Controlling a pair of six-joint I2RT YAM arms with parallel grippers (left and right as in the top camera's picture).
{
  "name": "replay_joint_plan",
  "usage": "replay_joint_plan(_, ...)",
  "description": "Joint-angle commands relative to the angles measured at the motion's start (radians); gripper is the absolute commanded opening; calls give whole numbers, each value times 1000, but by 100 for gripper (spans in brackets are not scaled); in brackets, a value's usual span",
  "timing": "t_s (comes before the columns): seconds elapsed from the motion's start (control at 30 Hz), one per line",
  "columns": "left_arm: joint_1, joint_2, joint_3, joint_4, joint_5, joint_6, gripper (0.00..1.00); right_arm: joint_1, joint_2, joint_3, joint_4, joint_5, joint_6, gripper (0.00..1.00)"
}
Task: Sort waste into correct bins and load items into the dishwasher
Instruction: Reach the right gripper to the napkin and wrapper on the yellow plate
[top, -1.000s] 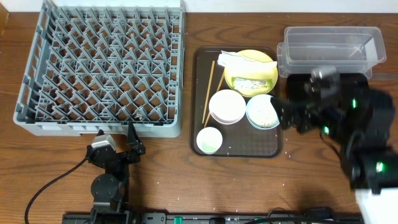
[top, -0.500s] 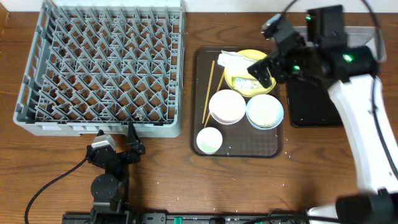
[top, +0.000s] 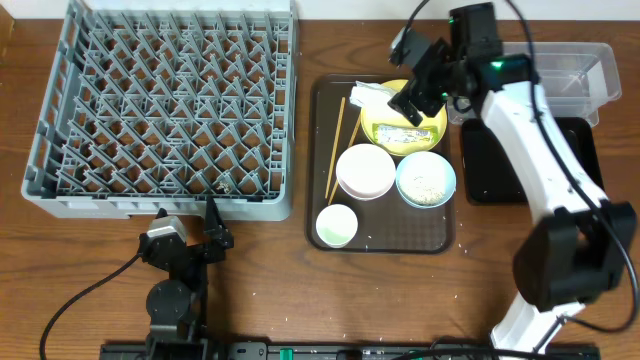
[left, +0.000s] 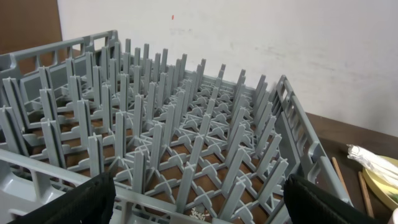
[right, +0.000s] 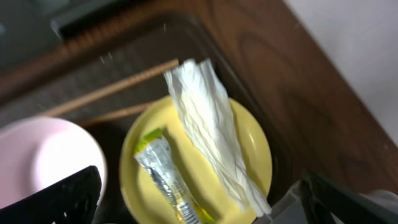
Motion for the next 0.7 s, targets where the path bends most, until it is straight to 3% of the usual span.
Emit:
replay_joint_plan(0.0, 2, -9, -20, -37, -9, 20, 88, 13, 74, 15, -1, 88, -106, 99)
replay_joint_plan(0.37, 2, -9, -20, -37, -9, 20, 88, 17, 238, 15, 7, 108, -222, 99)
replay_joint_plan(0.67, 2, -9, -20, -37, -9, 20, 88, 17, 324, 15, 124, 167, -266, 99)
